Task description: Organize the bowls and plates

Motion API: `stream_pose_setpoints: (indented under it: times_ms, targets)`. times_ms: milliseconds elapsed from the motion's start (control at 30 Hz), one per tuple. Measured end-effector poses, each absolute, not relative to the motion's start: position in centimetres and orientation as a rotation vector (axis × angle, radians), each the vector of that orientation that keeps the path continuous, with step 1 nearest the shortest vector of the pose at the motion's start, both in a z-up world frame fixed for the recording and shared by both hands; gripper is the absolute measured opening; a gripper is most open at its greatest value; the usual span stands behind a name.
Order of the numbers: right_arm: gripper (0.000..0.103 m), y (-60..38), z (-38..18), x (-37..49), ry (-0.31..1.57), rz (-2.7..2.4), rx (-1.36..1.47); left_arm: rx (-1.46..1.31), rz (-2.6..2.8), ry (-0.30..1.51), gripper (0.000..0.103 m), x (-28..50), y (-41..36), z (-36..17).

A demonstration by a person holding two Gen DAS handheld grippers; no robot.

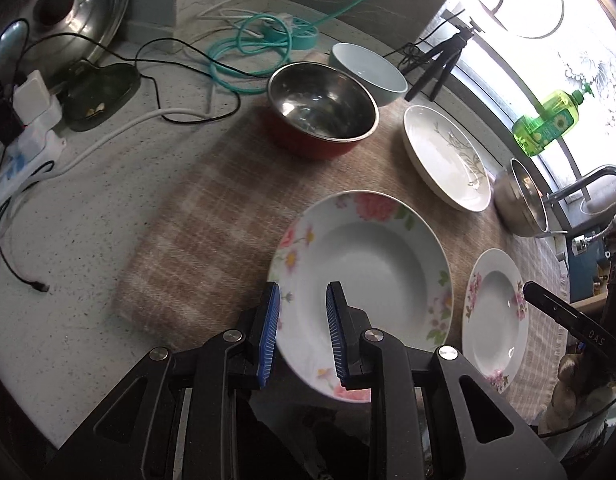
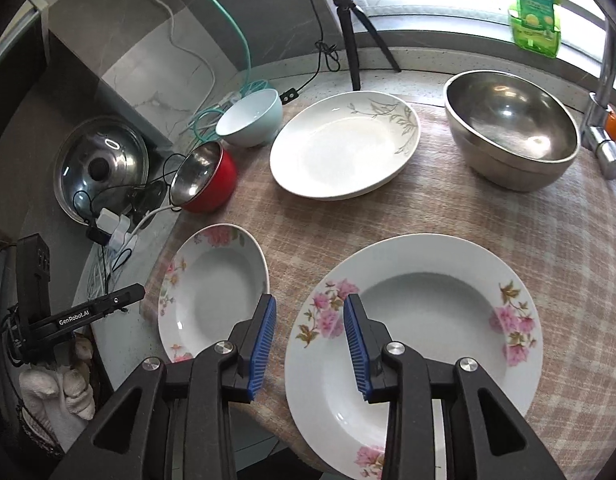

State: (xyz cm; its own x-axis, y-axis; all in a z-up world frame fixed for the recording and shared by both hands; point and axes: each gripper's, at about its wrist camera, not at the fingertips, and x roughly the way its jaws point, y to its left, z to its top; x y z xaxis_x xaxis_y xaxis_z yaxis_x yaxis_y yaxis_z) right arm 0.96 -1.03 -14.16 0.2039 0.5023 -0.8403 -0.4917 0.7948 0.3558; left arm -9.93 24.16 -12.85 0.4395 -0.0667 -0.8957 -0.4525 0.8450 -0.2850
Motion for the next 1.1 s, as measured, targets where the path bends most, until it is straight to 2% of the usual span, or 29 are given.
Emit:
stream_pose_setpoints:
  times_ms: [67,667,767,1100]
  targets:
    - [0.04,0.0,-14.6,0.9,1.19,0.709,0.009,-0.548,0.264,1.106,0.022,-10.3,25.0,-13.3]
    - [0.04,4.8,-18.7,2.2,1.296,0.744,-0.011,-0.67,0.193,1.148,0.022,-10.5,27.2,-16.8]
    - [0.033,5.2,-19.0,2.3,1.309,0.759,-0.007,-0.665,0.186,1.145,0.022,-10.4,27.1,-16.8]
    - [0.027,5.6,-20.1,2.6,1.35,0.761,0.0,-0.685,0.163,1.161,0.022,-10.0,27.2,-17.3]
